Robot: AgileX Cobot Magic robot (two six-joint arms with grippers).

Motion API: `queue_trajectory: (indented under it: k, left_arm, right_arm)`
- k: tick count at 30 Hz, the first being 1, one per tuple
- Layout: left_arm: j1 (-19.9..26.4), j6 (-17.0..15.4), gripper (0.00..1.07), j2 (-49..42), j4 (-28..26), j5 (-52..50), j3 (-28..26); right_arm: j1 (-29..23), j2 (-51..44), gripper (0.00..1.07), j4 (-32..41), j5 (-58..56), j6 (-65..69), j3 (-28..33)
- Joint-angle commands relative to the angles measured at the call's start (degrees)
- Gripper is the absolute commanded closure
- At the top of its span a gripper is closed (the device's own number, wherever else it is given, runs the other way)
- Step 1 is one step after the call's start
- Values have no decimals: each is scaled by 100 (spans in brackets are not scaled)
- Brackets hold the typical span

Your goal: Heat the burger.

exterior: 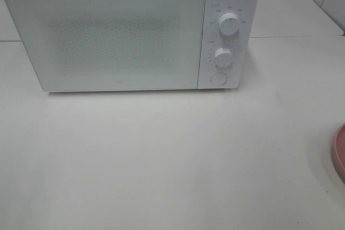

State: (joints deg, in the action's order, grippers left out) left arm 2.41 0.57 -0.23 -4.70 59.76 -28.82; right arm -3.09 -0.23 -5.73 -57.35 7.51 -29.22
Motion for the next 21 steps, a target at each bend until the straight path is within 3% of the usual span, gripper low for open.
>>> queue_trajectory:
  k: [1,21]
  left_arm:
    - [23,6,7,-143,-40,-57,17]
    - [23,6,7,-143,-40,-57,17]
  right_arm:
    - [17,-86,31,6,17,-23,-11]
    - [17,-86,31,6,17,-23,-11]
